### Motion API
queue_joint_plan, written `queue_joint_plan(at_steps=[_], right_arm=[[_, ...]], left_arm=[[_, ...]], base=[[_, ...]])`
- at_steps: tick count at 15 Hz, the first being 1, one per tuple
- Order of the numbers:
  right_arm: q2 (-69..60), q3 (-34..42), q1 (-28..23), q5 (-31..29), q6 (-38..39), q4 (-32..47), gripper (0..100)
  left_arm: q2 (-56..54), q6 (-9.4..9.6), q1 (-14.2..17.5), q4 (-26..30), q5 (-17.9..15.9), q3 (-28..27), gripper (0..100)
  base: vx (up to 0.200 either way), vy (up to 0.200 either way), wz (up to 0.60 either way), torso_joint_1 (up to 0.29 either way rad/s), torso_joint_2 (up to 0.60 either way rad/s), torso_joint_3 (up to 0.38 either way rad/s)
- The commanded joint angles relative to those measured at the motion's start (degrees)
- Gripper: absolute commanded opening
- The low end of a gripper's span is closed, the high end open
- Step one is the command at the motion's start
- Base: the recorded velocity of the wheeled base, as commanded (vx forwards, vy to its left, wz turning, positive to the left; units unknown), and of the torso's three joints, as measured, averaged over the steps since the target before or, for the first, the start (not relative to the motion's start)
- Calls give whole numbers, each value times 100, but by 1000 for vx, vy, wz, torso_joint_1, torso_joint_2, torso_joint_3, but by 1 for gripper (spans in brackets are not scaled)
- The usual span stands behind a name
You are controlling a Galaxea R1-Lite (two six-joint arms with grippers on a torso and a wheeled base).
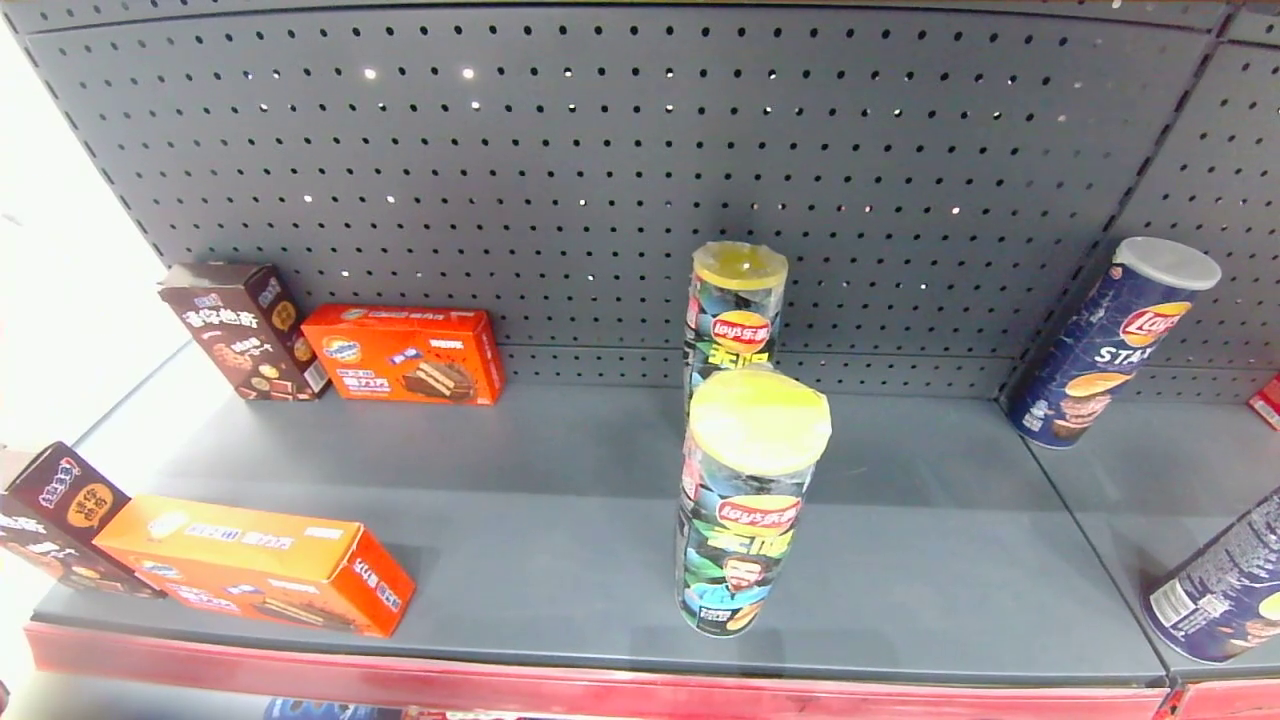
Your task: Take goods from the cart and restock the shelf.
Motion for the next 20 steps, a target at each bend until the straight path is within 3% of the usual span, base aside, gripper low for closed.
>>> queue_joint_plan(at_steps=[1, 2, 3, 5, 11, 12, 13, 14, 15, 17, 19, 20], right_arm=[[0, 2, 0, 1, -2, 0, 100], [0, 2, 0, 1, -2, 0, 100], [0, 2, 0, 1, 7, 0, 100], [0, 2, 0, 1, 7, 0, 100], [0, 2, 0, -17, -2, -9, 100], [0, 2, 0, -17, -2, -9, 100], [0, 2, 0, -17, -2, -9, 100], [0, 2, 0, -17, -10, 0, 100], [0, 2, 0, -17, -10, -9, 100], [0, 2, 0, -8, -2, 0, 100], [0, 2, 0, -8, -2, 0, 100], [0, 2, 0, -8, -2, 0, 100]], left_arm=[[-242, -416, -31, 0, -12, -5, 100], [-392, -434, 13, -9, 5, 4, 100], [-427, -381, 22, -88, 269, 21, 100], [-427, -346, 13, -299, 1095, 109, 100], [-427, -337, 22, -334, 1315, 118, 100], [-427, -346, 13, -334, 1253, 118, 100], [-427, -390, 13, -334, 919, 118, 100], [-427, -513, 13, -325, 234, 109, 100], [-427, -539, 13, -334, -153, 109, 100], [-427, -592, 13, -299, -408, 92, 100], [-427, -821, 13, -317, -417, 92, 100], [-427, -838, 13, -325, -417, 92, 100]], base=[[0, 0, 0, 0, 0, 0], [0, 0, 0, 0, 0, 0], [0, 0, 0, 0, 0, 0], [0, 0, 0, 0, 0, 0], [0, 0, 0, 0, 0, 0], [0, 0, 0, 0, 0, 0], [0, 0, 0, 0, 0, 0], [0, 0, 0, 0, 0, 0], [0, 0, 0, 0, 0, 0], [0, 0, 0, 0, 0, 0], [0, 0, 0, 0, 0, 0], [0, 0, 0, 0, 0, 0]])
